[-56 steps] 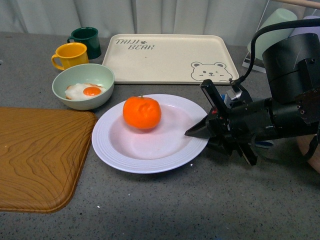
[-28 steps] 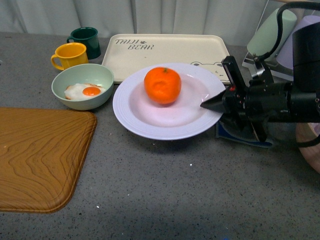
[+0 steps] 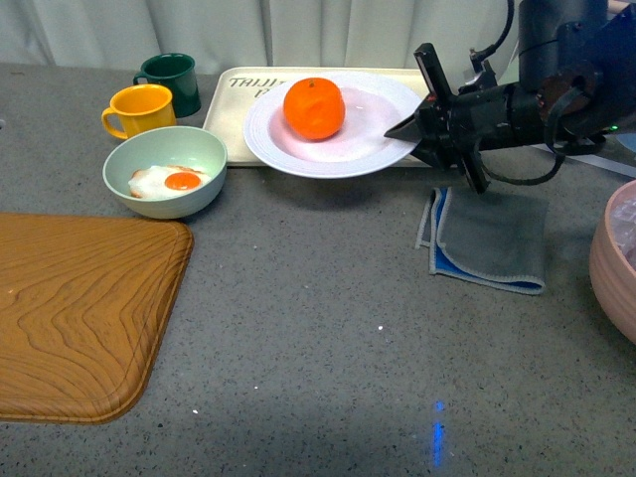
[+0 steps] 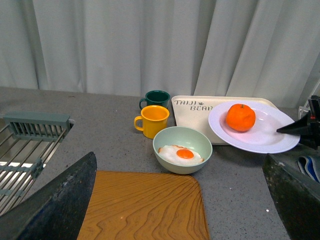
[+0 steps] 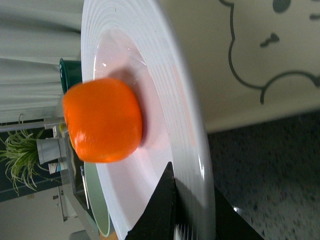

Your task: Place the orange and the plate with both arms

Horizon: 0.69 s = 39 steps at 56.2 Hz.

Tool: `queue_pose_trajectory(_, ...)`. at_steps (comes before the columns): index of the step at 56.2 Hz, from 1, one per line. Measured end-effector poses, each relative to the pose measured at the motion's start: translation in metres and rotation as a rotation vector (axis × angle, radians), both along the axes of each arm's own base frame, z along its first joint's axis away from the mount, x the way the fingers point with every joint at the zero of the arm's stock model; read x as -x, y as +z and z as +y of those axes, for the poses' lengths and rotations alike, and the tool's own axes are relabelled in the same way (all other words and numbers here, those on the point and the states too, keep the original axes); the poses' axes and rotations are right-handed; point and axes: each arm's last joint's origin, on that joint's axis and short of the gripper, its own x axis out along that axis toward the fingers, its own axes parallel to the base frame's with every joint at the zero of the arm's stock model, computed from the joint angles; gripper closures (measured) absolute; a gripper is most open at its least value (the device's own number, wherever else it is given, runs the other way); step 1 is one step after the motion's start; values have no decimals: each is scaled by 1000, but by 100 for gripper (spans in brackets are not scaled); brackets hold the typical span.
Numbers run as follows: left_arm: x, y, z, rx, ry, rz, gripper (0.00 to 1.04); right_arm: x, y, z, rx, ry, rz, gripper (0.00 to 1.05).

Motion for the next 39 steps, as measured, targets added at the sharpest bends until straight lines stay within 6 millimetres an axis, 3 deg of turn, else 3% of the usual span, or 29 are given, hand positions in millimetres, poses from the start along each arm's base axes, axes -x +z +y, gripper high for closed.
queue_pose_trajectory(14,0,0,0,0,0,0,7,-64,-10,14,14,4,15,101)
queue_pose_trajectory(29,0,0,0,0,0,0,7,-92,-13,20,36,9,47,101)
queue_pose_trajectory(39,0,0,0,0,0,0,7,-92,-11,18,91,-5,3,71)
